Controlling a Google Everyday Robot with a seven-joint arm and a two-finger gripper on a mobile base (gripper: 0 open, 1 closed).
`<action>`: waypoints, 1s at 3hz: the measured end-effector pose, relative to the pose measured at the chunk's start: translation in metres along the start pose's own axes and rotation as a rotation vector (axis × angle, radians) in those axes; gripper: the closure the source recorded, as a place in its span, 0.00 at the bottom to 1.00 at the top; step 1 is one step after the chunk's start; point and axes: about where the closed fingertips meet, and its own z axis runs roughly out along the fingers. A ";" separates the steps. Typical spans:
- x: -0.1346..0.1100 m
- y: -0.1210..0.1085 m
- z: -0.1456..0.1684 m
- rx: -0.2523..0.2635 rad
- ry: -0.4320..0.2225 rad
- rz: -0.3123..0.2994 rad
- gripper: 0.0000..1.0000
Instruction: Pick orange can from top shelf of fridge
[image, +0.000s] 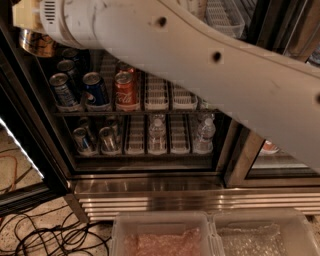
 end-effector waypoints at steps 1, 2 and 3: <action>0.006 -0.001 -0.025 0.033 -0.046 0.063 1.00; 0.006 -0.001 -0.025 0.033 -0.046 0.063 1.00; 0.028 -0.025 -0.021 -0.005 -0.051 0.155 1.00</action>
Offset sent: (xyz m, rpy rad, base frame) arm -0.1113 -0.0700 -0.2332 0.3025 0.6988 -0.3266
